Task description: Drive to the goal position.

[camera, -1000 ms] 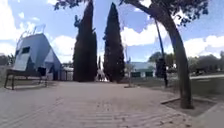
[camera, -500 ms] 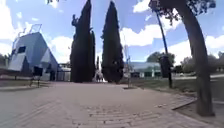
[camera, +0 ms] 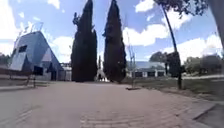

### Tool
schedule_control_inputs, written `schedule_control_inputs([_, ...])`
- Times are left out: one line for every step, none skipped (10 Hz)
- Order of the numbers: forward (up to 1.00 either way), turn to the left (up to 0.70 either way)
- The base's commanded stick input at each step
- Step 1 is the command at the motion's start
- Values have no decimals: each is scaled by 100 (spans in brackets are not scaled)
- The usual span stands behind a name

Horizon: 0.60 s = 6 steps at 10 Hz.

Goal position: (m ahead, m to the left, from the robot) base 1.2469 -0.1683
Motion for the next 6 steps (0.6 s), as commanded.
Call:
schedule_control_inputs([100,2])
schedule_control_inputs([100,23])
schedule_control_inputs([100,40])
schedule_control_inputs([100,40])
schedule_control_inputs([100,40])
schedule_control_inputs([100,40])
